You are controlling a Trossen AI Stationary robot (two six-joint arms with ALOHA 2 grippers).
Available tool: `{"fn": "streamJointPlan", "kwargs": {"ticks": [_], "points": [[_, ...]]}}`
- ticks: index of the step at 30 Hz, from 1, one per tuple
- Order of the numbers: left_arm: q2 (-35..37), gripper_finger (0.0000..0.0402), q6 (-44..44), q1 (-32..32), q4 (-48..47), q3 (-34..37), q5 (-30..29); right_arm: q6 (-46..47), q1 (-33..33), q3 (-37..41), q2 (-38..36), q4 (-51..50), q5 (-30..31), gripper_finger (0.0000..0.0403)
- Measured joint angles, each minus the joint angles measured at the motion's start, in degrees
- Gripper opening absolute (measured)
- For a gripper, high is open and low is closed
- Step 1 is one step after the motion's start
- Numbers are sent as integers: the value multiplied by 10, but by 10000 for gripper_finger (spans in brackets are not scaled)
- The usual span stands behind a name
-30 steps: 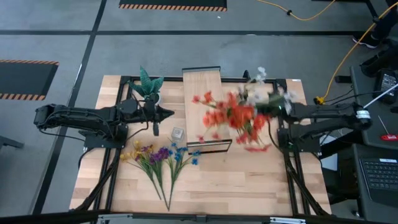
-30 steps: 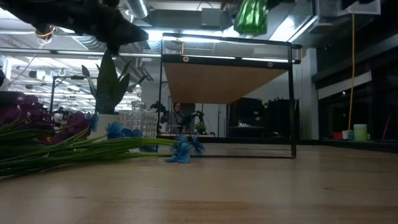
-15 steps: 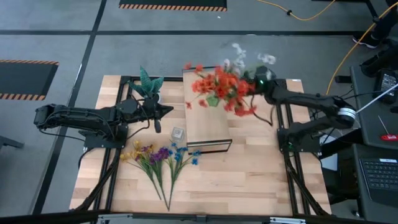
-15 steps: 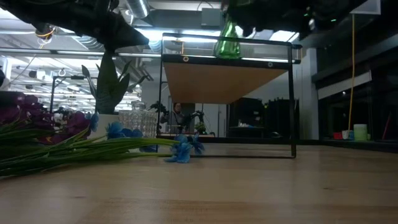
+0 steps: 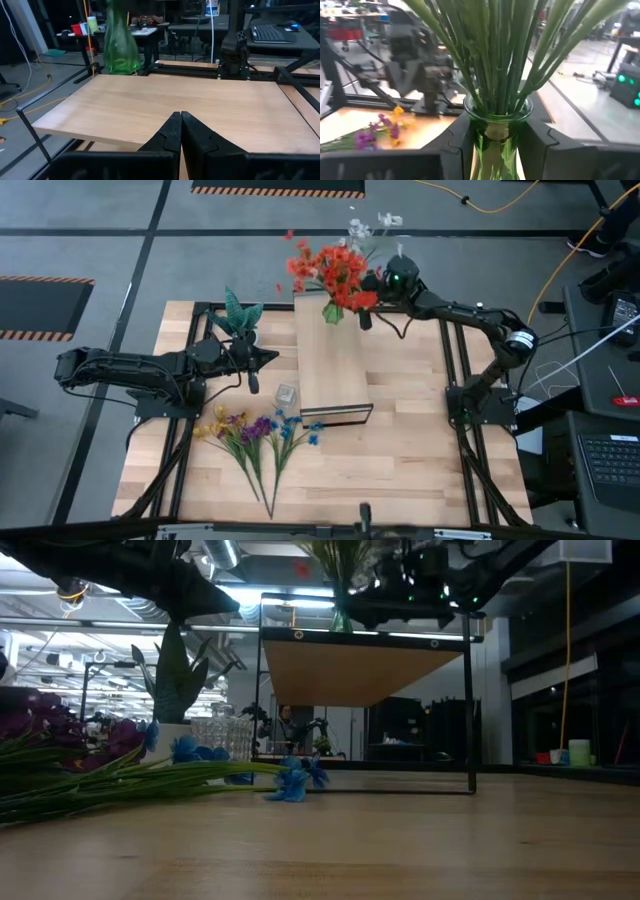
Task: Pick and place flowers into a vace then onto a shelf
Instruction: Put the green vase with flowers on the shelf
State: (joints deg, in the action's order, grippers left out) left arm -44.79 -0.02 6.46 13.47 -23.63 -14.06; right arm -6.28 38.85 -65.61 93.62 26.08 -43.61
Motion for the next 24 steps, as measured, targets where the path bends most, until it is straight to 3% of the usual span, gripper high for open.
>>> {"fn": "streamJointPlan", "kwargs": {"ticks": [9, 24], "points": [[0, 3, 3, 0, 0, 0, 0, -3, 27, 2, 46, 30, 0, 109], [0, 3, -7, 0, 0, 0, 0, -19, 28, 2, 50, 29, -1, 109]]}}
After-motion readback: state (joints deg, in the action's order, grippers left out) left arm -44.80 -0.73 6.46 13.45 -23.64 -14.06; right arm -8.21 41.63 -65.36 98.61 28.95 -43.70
